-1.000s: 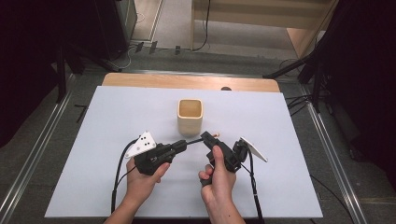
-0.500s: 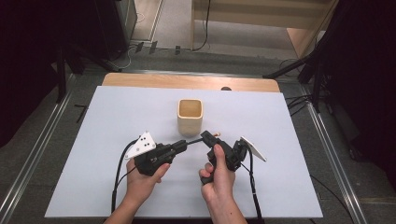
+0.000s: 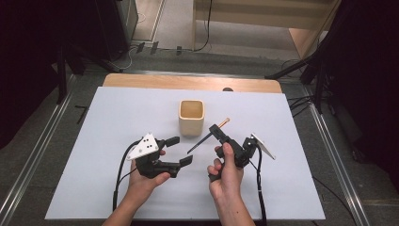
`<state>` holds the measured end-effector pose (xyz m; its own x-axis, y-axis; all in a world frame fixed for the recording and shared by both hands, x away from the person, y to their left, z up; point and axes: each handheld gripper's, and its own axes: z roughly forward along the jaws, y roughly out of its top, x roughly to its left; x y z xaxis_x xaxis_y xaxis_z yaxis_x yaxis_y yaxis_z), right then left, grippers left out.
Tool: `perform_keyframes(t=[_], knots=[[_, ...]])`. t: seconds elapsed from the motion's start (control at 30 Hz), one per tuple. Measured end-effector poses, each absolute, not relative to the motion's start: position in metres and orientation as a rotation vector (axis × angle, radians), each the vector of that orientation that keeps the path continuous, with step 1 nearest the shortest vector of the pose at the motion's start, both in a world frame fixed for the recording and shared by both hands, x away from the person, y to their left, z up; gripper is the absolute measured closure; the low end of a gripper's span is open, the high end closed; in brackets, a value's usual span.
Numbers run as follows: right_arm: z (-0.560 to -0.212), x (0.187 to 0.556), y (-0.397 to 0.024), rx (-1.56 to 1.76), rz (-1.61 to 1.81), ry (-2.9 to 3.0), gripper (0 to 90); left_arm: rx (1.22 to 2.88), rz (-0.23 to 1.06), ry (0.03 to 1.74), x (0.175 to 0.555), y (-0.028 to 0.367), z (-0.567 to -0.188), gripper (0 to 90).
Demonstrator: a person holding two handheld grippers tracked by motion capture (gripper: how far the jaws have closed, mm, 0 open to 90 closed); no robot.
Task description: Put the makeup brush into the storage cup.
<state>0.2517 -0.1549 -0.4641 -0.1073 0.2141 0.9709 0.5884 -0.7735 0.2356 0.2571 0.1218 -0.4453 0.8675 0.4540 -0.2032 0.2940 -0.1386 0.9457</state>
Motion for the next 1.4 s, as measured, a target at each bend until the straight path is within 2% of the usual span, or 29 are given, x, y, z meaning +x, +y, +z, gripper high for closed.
perform_keyframes(t=[0.07,0.2,1.4], knots=[[-0.461,0.251,-0.156,-1.902,-1.998,-0.95,84.1,1.731,0.121,0.545,0.258,0.125,-0.445,7.7],[-0.457,0.249,-0.156,-1.918,-2.046,-1.086,84.1,1.723,0.088,0.512,0.258,0.132,-0.445,0.0],[-0.43,0.242,-0.146,-1.94,-2.257,-1.893,84.2,1.726,0.256,0.602,0.253,0.177,-0.451,0.0]])
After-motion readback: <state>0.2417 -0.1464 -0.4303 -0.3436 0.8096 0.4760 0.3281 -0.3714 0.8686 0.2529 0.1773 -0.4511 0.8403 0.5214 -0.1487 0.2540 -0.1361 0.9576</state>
